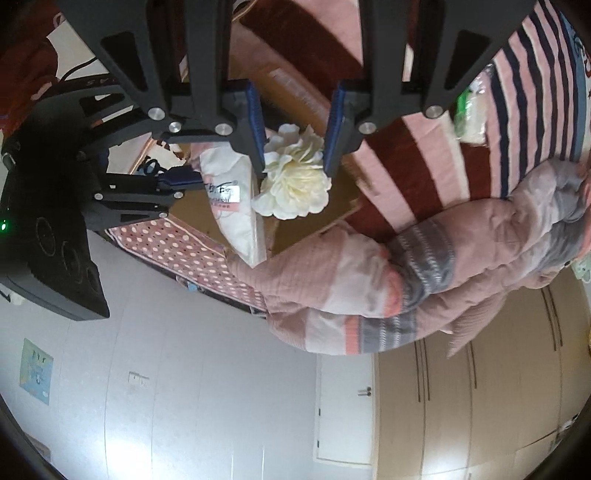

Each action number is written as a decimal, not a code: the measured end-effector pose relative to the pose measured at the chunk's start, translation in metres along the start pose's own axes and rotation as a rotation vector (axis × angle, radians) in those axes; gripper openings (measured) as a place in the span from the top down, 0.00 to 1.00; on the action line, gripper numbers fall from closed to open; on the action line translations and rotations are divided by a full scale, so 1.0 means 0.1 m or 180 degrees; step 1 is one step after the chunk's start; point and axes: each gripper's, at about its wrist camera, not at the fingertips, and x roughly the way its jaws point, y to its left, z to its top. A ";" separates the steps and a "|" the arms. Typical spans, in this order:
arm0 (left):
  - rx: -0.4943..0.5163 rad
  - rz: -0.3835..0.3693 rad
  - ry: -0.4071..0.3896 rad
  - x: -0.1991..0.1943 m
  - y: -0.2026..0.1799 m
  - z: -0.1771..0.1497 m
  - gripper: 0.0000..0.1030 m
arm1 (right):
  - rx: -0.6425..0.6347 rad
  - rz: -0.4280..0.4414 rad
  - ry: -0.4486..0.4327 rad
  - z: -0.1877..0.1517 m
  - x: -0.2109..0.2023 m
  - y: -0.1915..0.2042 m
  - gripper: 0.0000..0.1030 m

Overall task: Organize soft objects
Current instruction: 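Carry the flower and package into the box and open both grippers, then grasp the clear bag with the green brush using the right gripper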

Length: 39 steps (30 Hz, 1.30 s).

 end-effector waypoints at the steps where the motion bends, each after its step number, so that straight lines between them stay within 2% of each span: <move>1: 0.0013 0.0000 0.0049 0.11 -0.05 0.04 0.74 | 0.0013 -0.0010 0.0042 -0.03 0.00 -0.09 0.71; 5: 0.0016 -0.0016 0.0223 0.41 -0.16 0.11 0.74 | -0.0022 0.0041 0.0265 -0.10 0.14 -0.35 0.68; 10: 0.0035 0.0026 0.0386 0.69 -0.19 0.17 0.73 | -0.0193 0.0085 0.0605 -0.19 0.40 -0.48 0.64; 13: 0.0080 0.0029 0.0422 0.74 -0.23 0.18 0.72 | -0.0238 0.0130 0.0689 -0.26 0.45 -0.53 0.55; 15: 0.0129 0.0045 0.0437 0.78 -0.26 0.19 0.69 | -0.0265 0.0089 0.0684 -0.28 0.46 -0.53 0.44; 17: 0.0162 0.0087 0.0444 0.82 -0.27 0.21 0.67 | -0.0273 0.0052 0.0686 -0.31 0.46 -0.54 0.43; 19: 0.0155 0.0085 0.0456 0.84 -0.26 0.21 0.62 | -0.0278 0.0020 0.0683 -0.33 0.43 -0.53 0.43; 21: 0.0147 0.0114 0.0452 0.83 -0.24 0.20 0.47 | -0.0274 0.0018 0.0669 -0.33 0.39 -0.54 0.42; 25: 0.0124 0.0170 0.0389 0.77 -0.20 0.19 0.39 | -0.0267 -0.0045 0.0621 -0.28 0.32 -0.50 0.41; 27: 0.0119 0.0195 0.0340 0.69 -0.18 0.18 0.20 | -0.0246 -0.0063 0.0603 -0.26 0.29 -0.46 0.41; 29: 0.0129 0.0306 0.0237 0.59 -0.14 0.18 0.11 | -0.0244 -0.0097 0.0583 -0.24 0.25 -0.40 0.41; 31: 0.0096 0.0348 0.0144 0.45 -0.07 0.17 0.11 | -0.0259 -0.0136 0.0546 -0.20 0.22 -0.32 0.41; 35: 0.0052 0.0485 -0.0002 0.14 0.12 0.11 0.01 | -0.0312 -0.0208 0.0315 -0.02 0.10 -0.05 0.41; 38: -0.0049 0.0626 -0.0100 -0.13 0.37 0.00 0.01 | -0.0342 -0.0145 0.0139 0.14 0.07 0.19 0.29; 39: -0.0078 0.0655 -0.0116 -0.19 0.44 -0.04 0.01 | -0.0349 -0.0118 0.0101 0.17 0.08 0.25 0.28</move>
